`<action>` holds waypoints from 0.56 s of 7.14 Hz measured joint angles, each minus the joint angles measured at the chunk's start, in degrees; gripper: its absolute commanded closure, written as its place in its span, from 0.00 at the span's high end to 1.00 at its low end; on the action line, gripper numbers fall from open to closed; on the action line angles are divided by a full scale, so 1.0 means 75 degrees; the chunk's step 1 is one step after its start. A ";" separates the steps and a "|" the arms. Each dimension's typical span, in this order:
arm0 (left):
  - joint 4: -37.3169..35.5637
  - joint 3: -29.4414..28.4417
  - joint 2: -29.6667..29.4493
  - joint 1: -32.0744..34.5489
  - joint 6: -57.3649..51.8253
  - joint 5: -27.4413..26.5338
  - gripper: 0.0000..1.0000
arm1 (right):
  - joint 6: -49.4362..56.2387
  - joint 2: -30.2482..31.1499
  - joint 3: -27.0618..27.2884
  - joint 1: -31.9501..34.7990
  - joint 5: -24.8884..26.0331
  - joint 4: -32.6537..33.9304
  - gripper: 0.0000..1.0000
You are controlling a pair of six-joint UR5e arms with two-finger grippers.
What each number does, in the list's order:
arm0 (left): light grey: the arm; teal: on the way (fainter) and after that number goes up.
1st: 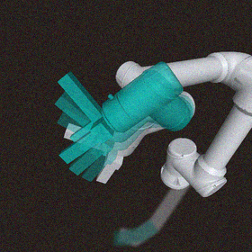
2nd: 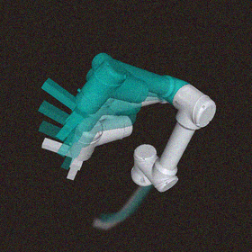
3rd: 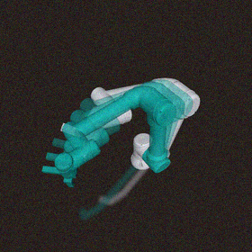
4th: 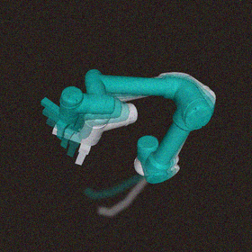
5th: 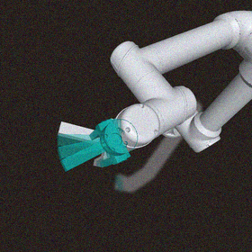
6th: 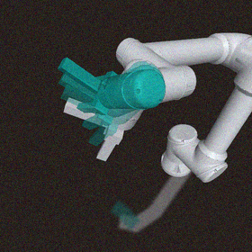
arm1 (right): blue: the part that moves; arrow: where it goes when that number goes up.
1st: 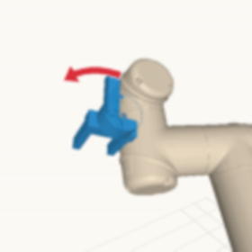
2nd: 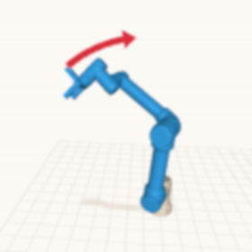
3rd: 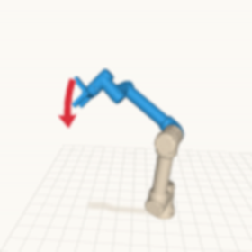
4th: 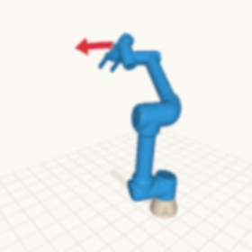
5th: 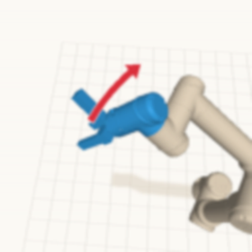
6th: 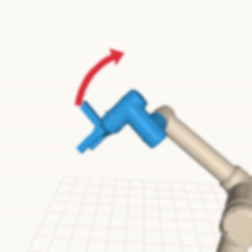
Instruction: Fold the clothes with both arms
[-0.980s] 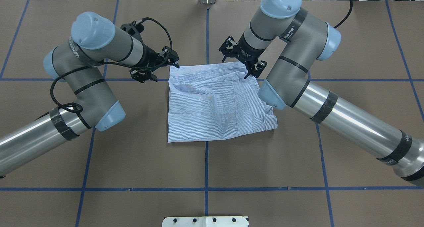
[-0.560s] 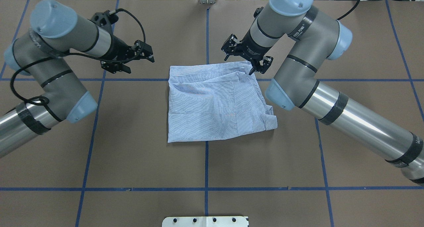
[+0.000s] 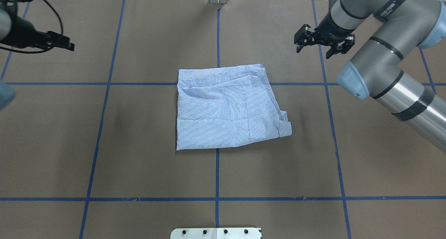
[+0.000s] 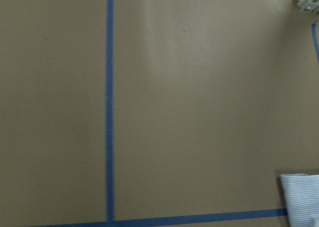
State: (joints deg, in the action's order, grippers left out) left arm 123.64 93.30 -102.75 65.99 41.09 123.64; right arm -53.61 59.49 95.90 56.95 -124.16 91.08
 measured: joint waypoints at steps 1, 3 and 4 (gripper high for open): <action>-0.0128 -0.0011 0.0359 0.0544 -0.1090 0.0061 1.00 | 0.1342 0.0330 0.0539 0.0360 0.0036 0.0905 1.00; -0.0712 -0.0074 0.0778 0.1652 -0.3478 0.0101 1.00 | 0.3276 0.1287 0.1314 0.1085 -0.0026 0.1560 1.00; -0.1145 -0.0092 0.0902 0.2182 -0.4641 0.0176 1.00 | 0.4383 0.1887 0.1496 0.1599 -0.0158 0.1605 1.00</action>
State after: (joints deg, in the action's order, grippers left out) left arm 115.05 92.61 -95.99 82.35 6.29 124.96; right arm -20.74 73.64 107.12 68.95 -125.35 103.12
